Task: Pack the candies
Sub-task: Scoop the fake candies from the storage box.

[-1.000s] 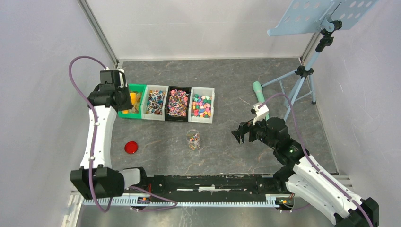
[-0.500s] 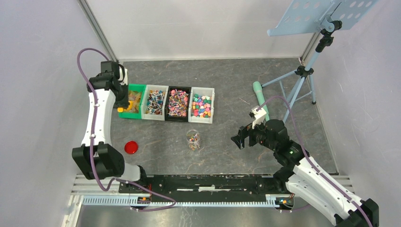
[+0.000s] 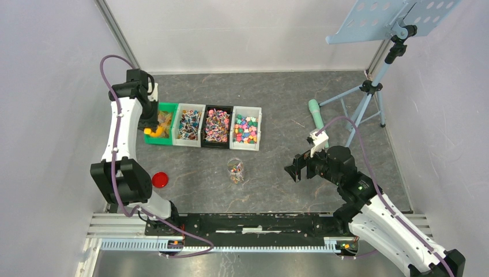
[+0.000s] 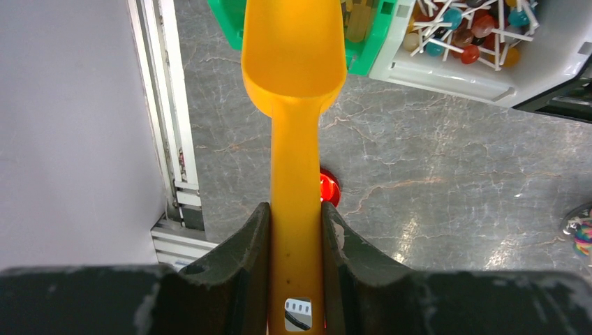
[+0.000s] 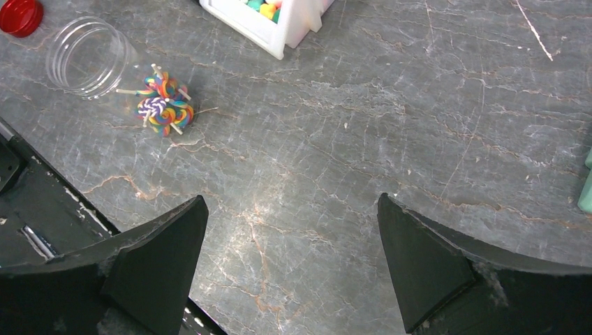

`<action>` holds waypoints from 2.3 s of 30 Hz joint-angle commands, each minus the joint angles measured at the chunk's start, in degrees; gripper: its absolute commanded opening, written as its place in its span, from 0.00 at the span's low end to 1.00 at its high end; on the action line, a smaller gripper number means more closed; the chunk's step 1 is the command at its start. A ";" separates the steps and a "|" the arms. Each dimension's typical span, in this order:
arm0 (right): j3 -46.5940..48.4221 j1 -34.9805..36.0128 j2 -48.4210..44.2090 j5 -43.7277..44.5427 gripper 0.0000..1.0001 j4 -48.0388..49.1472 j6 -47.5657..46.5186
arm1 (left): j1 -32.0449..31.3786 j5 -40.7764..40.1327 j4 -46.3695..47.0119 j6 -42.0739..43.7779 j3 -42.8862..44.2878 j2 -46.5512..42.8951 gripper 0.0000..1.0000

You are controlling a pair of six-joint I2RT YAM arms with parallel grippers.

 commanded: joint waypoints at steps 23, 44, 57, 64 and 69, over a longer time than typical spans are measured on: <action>3.52 -0.19 0.84 9.34 0.98 -0.92 -0.16 | 0.41 2.78 10.05 0.65 -4.01 4.48 0.02; 2.29 -0.19 2.72 8.59 0.98 2.51 0.72 | 0.45 -0.91 31.04 -4.15 -28.84 -7.80 0.02; 2.35 -0.17 1.80 5.28 0.98 4.69 1.34 | 0.36 0.88 40.22 -4.69 -37.28 -15.75 0.02; 3.96 -0.18 5.60 1.52 0.98 7.57 3.44 | 0.49 2.31 45.12 -5.95 -40.02 -16.74 0.02; 4.27 -0.22 5.82 2.40 0.98 7.43 2.89 | 0.43 4.69 46.64 -5.29 -41.62 -16.73 0.02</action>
